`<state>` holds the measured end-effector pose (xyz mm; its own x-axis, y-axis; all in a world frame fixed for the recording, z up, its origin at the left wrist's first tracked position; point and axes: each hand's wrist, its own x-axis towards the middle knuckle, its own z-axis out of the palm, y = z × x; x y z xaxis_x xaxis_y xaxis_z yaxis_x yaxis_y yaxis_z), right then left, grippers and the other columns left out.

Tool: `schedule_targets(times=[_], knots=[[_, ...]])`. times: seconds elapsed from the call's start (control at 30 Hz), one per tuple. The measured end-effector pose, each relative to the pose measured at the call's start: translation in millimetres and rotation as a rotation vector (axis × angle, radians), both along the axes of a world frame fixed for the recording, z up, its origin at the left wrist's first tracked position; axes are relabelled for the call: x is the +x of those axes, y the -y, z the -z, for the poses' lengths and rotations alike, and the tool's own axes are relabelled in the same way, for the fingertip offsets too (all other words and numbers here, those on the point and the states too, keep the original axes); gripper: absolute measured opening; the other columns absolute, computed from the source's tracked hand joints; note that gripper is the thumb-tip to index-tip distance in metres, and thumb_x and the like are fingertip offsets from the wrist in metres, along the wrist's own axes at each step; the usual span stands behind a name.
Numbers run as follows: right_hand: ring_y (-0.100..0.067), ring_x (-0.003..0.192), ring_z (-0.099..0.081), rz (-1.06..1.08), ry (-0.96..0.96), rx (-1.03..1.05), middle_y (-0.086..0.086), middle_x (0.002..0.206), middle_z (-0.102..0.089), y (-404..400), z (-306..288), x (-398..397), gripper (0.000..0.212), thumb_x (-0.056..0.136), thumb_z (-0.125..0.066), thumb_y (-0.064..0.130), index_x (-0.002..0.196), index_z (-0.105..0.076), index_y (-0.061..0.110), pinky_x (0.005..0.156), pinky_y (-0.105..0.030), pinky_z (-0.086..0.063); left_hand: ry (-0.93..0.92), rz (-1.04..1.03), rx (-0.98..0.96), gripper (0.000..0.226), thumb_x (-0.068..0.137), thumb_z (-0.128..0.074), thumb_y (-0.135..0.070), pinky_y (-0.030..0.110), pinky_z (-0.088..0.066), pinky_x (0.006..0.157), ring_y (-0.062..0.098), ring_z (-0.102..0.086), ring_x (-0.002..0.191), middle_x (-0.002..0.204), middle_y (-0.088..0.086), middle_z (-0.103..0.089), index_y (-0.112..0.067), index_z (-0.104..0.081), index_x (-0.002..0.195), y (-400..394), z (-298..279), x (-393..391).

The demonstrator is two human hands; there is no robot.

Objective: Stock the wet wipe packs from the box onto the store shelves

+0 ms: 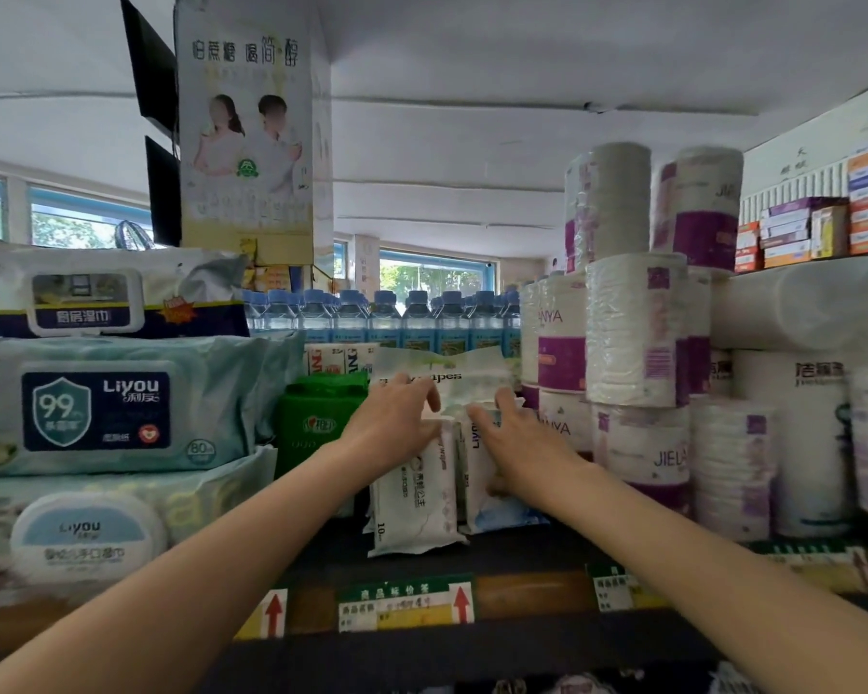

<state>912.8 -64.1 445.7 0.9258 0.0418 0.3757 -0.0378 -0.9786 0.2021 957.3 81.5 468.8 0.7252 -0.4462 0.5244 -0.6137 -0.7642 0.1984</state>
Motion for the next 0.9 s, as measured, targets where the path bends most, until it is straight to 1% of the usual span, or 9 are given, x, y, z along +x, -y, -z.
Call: schedule_targets(times=[0.07, 0.17, 0.27, 0.33, 0.4, 0.47, 0.63, 0.77, 0.9], knots=[[-0.033, 0.124, -0.039, -0.003, 0.050, 0.080, -0.014, 0.147, -0.007, -1.8, -3.6, -7.1, 0.075, 0.083, -0.066, 0.019, 0.142, -0.019, 0.019, 0.092, -0.040, -0.050, 0.061, 0.005, 0.096, 0.038, 0.088, -0.057, -0.030, 0.037, -0.041, 0.102, 0.025, -0.037, 0.123, 0.132, 0.004, -0.042, -0.023, -0.046, 0.123, -5.7, -1.3, -8.4], [-0.022, 0.105, -0.051, -0.182, 0.166, 0.095, -0.008, 0.131, -0.035, -13.1, -13.2, -16.5, 0.047, 0.085, -0.062, 0.026, 0.125, -0.040, 0.014, 0.080, -0.032, -0.051, -0.026, -0.119, 0.148, 0.058, 0.084, -0.061, -0.033, 0.039, -0.038, 0.102, 0.032, -0.034, 0.126, 0.139, 0.008, -0.032, -0.021, -0.033, 0.134, -19.2, -1.2, -15.0], [-0.019, 0.091, -0.056, -0.264, -0.085, 0.008, -0.005, 0.105, -0.059, -29.4, -16.1, -21.8, 0.035, 0.080, -0.067, 0.041, 0.099, -0.057, 0.013, 0.075, -0.032, -0.047, -0.273, -0.260, 0.167, 0.078, 0.081, -0.067, -0.036, 0.033, -0.045, 0.094, 0.029, -0.048, 0.118, 0.135, 0.014, -0.039, -0.007, -0.025, 0.140, -31.5, 1.5, -12.2], [-0.020, 0.087, -0.057, -0.196, -0.196, -0.056, -0.004, 0.092, -0.060, -37.4, -12.5, -20.8, 0.042, 0.074, -0.070, 0.048, 0.092, -0.062, 0.011, 0.073, -0.033, -0.047, -0.415, -0.272, 0.178, 0.081, 0.077, -0.071, -0.039, 0.026, -0.048, 0.082, 0.023, -0.056, 0.109, 0.127, 0.010, -0.051, -0.002, -0.030, 0.136, -36.9, 5.1, -11.6], [-0.021, 0.088, -0.058, -0.157, -0.185, -0.082, -0.003, 0.088, -0.056, -42.3, -8.8, -16.3, 0.046, 0.072, -0.071, 0.052, 0.091, -0.061, 0.011, 0.074, -0.033, -0.047, -0.489, -0.278, 0.213, 0.090, 0.074, -0.074, -0.039, 0.027, -0.048, 0.087, 0.022, -0.056, 0.114, 0.131, 0.010, -0.052, 0.000, -0.025, 0.139, -37.5, 11.7, -15.2], [-0.024, 0.095, -0.059, -0.142, -0.146, -0.114, -0.006, 0.096, -0.060, -46.4, -6.7, -12.2, 0.047, 0.073, -0.070, 0.053, 0.094, -0.060, 0.011, 0.075, -0.033, -0.045, -0.452, -0.284, 0.267, 0.100, 0.074, -0.074, -0.038, 0.033, -0.045, 0.100, 0.025, -0.051, 0.122, 0.137, 0.012, -0.047, 0.001, -0.012, 0.144, -34.2, 19.9, -16.3], [-0.026, 0.099, -0.059, -0.152, -0.076, -0.167, -0.008, 0.104, -0.062, -50.7, -4.6, -10.3, 0.044, 0.078, -0.067, 0.049, 0.095, -0.060, 0.010, 0.074, -0.033, -0.042, -0.239, -0.305, 0.189, 0.114, 0.079, -0.070, -0.036, 0.041, -0.040, 0.105, 0.033, -0.043, 0.127, 0.141, 0.020, -0.037, 0.004, 0.016, 0.144, -25.1, 21.4, -15.5], [-0.023, 0.108, -0.050, -0.187, 0.062, -0.084, -0.006, 0.113, -0.053, -32.9, -14.1, -10.2, 0.039, 0.080, -0.065, 0.043, 0.105, -0.058, 0.013, 0.081, -0.033, -0.045, 0.101, -0.268, 0.260, 0.107, 0.082, -0.066, -0.038, 0.049, -0.030, 0.108, 0.039, -0.017, 0.137, 0.152, 0.018, -0.006, -0.012, 0.015, 0.147, -19.3, 14.9, -29.7], [-0.028, 0.129, -0.032, -0.094, 0.076, -0.021, -0.008, 0.139, -0.031, -8.2, -18.1, -6.1, 0.067, 0.080, -0.067, 0.036, 0.136, -0.034, 0.018, 0.099, -0.040, -0.041, -0.049, -0.125, 0.397, 0.092, 0.084, -0.063, -0.038, 0.061, -0.026, 0.106, 0.049, 0.001, 0.138, 0.155, 0.012, 0.011, -0.032, 0.003, 0.148, -1.2, 21.3, -31.6]])
